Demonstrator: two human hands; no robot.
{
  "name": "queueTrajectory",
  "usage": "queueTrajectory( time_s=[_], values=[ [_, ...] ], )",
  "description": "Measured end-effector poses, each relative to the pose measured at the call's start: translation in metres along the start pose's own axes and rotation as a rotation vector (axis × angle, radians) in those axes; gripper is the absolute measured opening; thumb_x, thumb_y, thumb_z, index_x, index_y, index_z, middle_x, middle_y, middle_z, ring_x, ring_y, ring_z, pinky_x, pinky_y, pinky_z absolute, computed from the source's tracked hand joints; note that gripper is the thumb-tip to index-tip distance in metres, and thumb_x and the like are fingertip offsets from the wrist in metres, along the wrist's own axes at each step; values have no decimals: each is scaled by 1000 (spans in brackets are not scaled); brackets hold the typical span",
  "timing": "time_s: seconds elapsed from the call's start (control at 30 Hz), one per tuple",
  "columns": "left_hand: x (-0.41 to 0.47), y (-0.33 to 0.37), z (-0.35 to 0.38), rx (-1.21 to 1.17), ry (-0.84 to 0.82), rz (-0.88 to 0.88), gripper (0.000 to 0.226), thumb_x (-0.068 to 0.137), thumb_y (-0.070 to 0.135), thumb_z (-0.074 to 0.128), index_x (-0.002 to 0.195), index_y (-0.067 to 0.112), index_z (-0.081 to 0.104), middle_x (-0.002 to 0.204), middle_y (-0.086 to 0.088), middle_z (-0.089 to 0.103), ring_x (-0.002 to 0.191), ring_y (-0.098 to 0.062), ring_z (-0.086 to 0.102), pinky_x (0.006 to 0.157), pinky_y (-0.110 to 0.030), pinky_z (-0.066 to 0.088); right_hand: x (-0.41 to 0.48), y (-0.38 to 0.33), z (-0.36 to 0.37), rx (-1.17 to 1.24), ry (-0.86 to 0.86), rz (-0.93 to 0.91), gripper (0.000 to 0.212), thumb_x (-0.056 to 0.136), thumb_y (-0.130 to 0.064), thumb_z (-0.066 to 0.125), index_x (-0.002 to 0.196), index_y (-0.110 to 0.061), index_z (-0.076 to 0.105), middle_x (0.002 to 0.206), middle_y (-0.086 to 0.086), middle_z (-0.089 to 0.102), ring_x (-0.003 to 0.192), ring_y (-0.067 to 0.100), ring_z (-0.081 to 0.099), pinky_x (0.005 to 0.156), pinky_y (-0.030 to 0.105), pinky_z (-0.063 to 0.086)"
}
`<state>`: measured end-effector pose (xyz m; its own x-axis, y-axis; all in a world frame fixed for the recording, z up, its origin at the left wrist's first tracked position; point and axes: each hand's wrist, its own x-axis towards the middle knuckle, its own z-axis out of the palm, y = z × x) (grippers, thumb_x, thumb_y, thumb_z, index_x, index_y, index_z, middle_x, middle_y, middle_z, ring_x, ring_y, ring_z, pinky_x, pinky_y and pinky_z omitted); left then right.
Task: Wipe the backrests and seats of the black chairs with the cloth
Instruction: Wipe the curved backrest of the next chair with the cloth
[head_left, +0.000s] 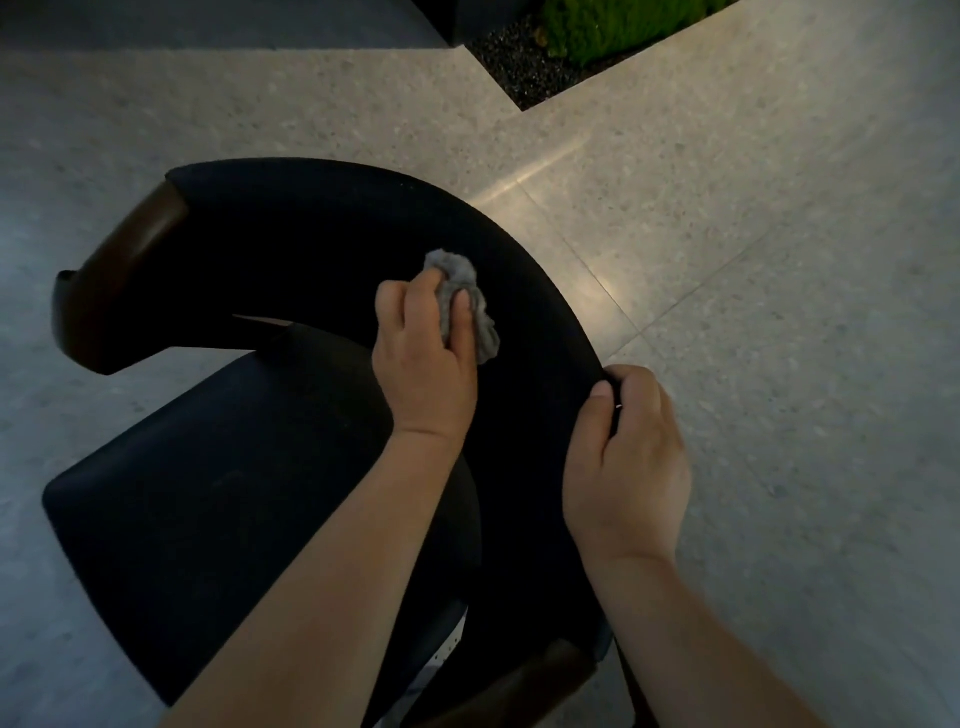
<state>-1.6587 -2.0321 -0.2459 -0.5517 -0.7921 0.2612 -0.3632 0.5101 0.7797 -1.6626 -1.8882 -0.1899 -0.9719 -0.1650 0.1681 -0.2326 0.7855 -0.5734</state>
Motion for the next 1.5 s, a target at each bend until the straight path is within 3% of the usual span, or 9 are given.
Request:
queueTrajectory(
  time_s=[0.1, 0.23, 0.43, 0.6, 0.67, 0.8, 0.97, 1.27, 1.5],
  values=[
    [-5, -10, 8, 23, 45, -20, 26, 98, 32, 39, 117, 16, 44, 104, -17, 53, 79, -10, 45, 65, -26, 37, 0, -1, 0, 2, -2, 2, 24, 97, -26, 39, 100, -12, 59, 85, -11, 51, 70, 10, 46, 57, 12, 27],
    [-12, -21, 13, 24, 32, -90, 42, 97, 33, 37, 117, 0, 55, 105, -19, 53, 77, -13, 45, 64, -28, 35, 0, -1, -1, -10, -5, -13, 22, 98, -24, 40, 99, -13, 58, 82, -12, 48, 64, -2, 43, 56, 9, 24],
    [-43, -65, 10, 153, -170, -366, 25, 101, 28, 45, 109, 6, 53, 107, -10, 49, 74, -23, 55, 62, -31, 34, 0, -1, 0, -22, -8, -6, 25, 98, -27, 37, 101, -13, 59, 84, -11, 51, 68, 6, 45, 58, 11, 26],
    [-49, -84, -7, 201, -350, -564, 28, 103, 31, 41, 108, 6, 54, 112, -13, 50, 68, -18, 46, 65, -33, 34, 0, -1, 1, -20, -13, -6, 27, 98, -27, 36, 102, -13, 59, 86, -9, 53, 71, 11, 50, 58, 12, 29],
    [-39, -68, -20, 106, -233, -482, 28, 103, 33, 41, 106, 8, 54, 107, -8, 49, 73, -16, 52, 67, -32, 41, 0, -1, 0, -11, -12, -6, 27, 98, -27, 36, 102, -12, 59, 85, -9, 53, 70, 11, 49, 57, 13, 29],
    [-5, -11, -36, -33, 30, -182, 24, 102, 31, 44, 106, 9, 53, 104, 3, 43, 80, 12, 47, 68, -5, 39, 0, -2, -1, -9, -12, 1, 27, 98, -27, 37, 102, -11, 59, 85, -9, 51, 71, 12, 48, 58, 12, 27],
    [33, 36, -21, -77, 69, 58, 31, 96, 36, 51, 104, 7, 58, 102, 0, 45, 77, -6, 49, 63, -18, 43, 1, -4, -1, -24, -2, 5, 25, 96, -25, 38, 101, -11, 58, 84, -10, 47, 71, 11, 42, 55, 19, 26],
    [56, 17, -15, 130, 48, 94, 37, 90, 46, 56, 101, 11, 63, 102, -10, 56, 75, -12, 49, 61, -25, 40, 1, -3, -1, -45, -4, -7, 26, 97, -26, 37, 100, -11, 57, 82, -9, 47, 68, 11, 41, 57, 12, 23],
    [19, -31, -13, 73, 17, -187, 41, 91, 46, 44, 101, 10, 60, 98, 3, 45, 76, -9, 47, 65, -26, 35, 0, -3, -2, -56, -4, -9, 25, 98, -24, 38, 101, -9, 58, 83, -7, 50, 68, 12, 45, 57, 12, 26]
  ],
)
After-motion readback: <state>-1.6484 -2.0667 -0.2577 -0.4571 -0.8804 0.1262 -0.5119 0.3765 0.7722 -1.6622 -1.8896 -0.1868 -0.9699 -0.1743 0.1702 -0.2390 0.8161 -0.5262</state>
